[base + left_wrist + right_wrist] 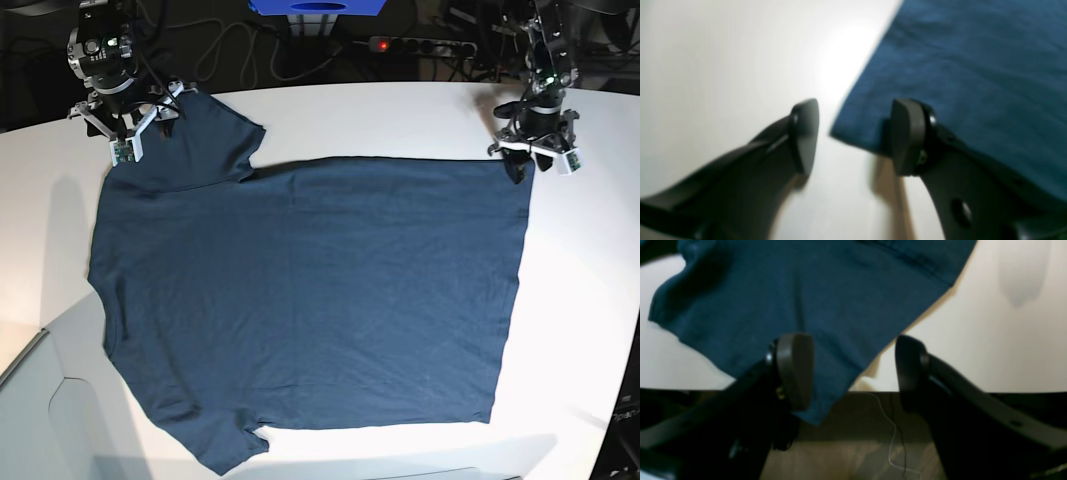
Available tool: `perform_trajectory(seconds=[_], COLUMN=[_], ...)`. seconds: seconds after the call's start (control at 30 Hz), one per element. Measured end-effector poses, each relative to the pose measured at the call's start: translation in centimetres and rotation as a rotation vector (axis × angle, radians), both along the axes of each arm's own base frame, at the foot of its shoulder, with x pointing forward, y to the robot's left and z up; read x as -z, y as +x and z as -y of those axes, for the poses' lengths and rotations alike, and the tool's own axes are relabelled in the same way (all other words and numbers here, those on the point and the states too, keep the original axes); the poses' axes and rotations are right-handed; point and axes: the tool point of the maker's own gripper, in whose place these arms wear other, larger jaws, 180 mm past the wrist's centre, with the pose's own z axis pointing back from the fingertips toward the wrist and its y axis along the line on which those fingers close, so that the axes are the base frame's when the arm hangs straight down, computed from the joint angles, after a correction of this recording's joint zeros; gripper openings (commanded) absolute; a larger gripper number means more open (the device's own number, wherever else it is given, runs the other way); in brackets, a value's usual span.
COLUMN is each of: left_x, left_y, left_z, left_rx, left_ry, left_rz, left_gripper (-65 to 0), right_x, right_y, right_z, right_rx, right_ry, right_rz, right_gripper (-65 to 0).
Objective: Fold the T-shirt properly
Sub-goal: 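Close both grippers on the shoulder edges of the blue shirt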
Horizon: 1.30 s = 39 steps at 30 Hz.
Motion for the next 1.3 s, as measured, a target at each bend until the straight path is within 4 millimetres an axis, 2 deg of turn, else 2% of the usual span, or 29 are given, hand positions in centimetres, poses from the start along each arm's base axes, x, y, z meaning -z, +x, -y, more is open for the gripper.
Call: perform_trajectory(seconds=[0.23,0.4,0.47,0.8,0.93,1.13,1.3], left_x=[0.0,0.1,0.1,0.2,0.2,0.3,0.2], left_y=[0.0,-0.1,-0.2,-0.7,-1.0,-1.4,-1.5], left_z=[0.1,0.2,0.3,0.3,0.3,0.2,0.3], left_rx=[-0.001,-0.002,-0.001,-0.002,-0.003,-0.004,0.002], left_ry=[-0.003,-0.01,-0.01,-0.007,-0.008,-0.003,-0.005], left_rz=[0.0,-0.004,-0.003,-0.008,-0.01,-0.013,-0.02], left_gripper=[-44.8,-60.9,-65.0,-65.0,-65.0,-65.0,-65.0], right_x=[0.0,-0.1,-0.1,0.0,1.0,4.2,4.3], right_y=[0.1,0.3,0.2,0.2,0.0,-0.8,-0.5], right_z=[0.0,0.0,-0.1,0.1,0.3,1.1,1.1], right_rx=[0.001,0.002,0.0,0.001,0.01,0.039,0.037], right_ry=[0.0,0.003,0.004,0.001,0.003,0.007,0.012], right_rz=[0.004,0.014,0.013,0.01,-0.015,-0.099,-0.074], right_gripper=[-28.2,-28.4,-28.4,-28.6,-28.6,-28.7,-30.9])
